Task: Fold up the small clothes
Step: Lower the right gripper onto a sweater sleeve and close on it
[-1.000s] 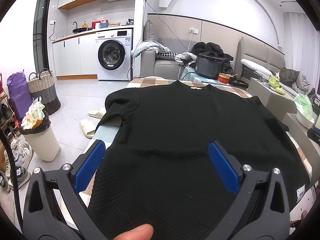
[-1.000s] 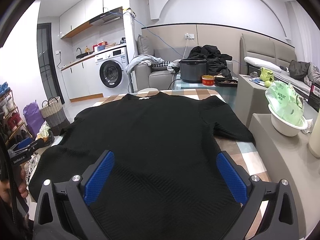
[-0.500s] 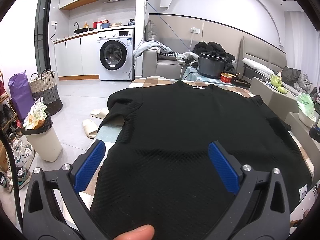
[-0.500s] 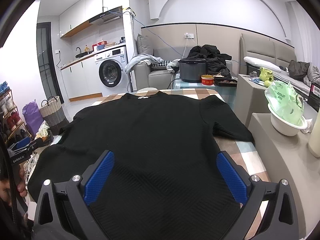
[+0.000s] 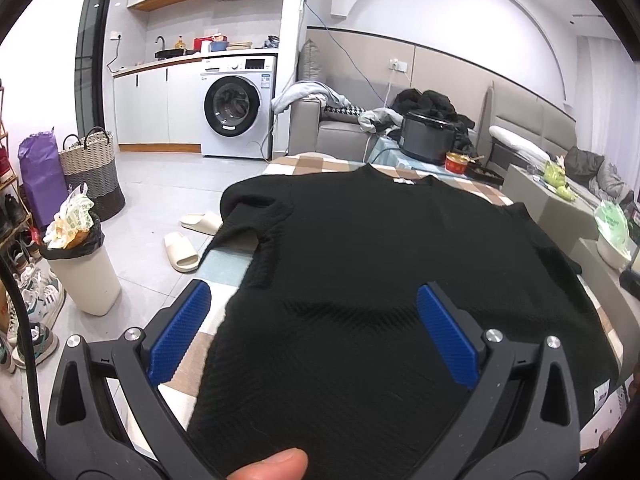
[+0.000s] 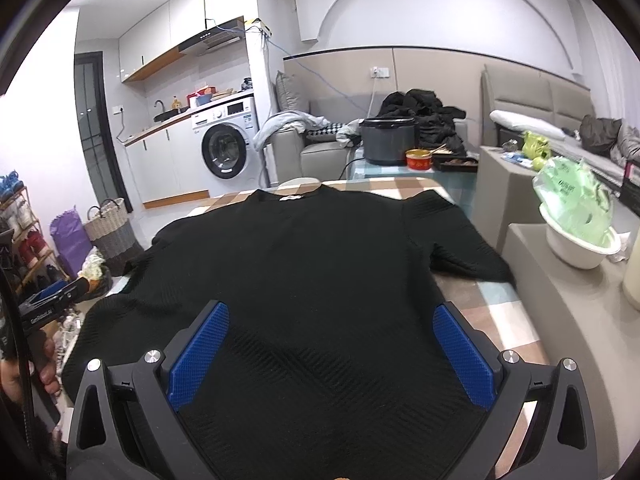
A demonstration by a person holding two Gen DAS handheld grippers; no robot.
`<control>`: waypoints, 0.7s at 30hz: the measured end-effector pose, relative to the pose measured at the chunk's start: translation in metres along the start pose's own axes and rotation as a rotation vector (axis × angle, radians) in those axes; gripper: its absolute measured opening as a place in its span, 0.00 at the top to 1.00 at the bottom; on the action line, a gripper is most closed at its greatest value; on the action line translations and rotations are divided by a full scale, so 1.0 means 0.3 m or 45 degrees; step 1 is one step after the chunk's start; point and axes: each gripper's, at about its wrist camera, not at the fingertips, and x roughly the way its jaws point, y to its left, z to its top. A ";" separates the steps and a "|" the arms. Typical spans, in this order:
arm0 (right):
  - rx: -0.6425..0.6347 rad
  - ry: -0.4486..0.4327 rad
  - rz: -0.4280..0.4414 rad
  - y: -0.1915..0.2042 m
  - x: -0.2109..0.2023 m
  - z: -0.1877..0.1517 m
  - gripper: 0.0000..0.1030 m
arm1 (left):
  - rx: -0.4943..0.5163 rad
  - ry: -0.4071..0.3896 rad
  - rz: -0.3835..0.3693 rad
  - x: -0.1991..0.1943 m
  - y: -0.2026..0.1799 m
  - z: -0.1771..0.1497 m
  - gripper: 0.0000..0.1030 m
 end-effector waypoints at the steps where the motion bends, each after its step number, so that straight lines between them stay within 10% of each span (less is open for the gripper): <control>1: 0.006 0.001 0.009 -0.005 0.002 0.001 0.00 | -0.014 0.004 -0.004 0.003 0.016 0.006 0.01; 10: 0.113 -0.041 0.008 -0.087 0.040 0.063 0.00 | -0.107 0.012 0.032 0.077 0.133 0.084 0.01; 21: 0.543 0.192 -0.025 -0.325 0.287 0.139 0.09 | -0.150 0.058 0.071 0.261 0.154 0.211 0.01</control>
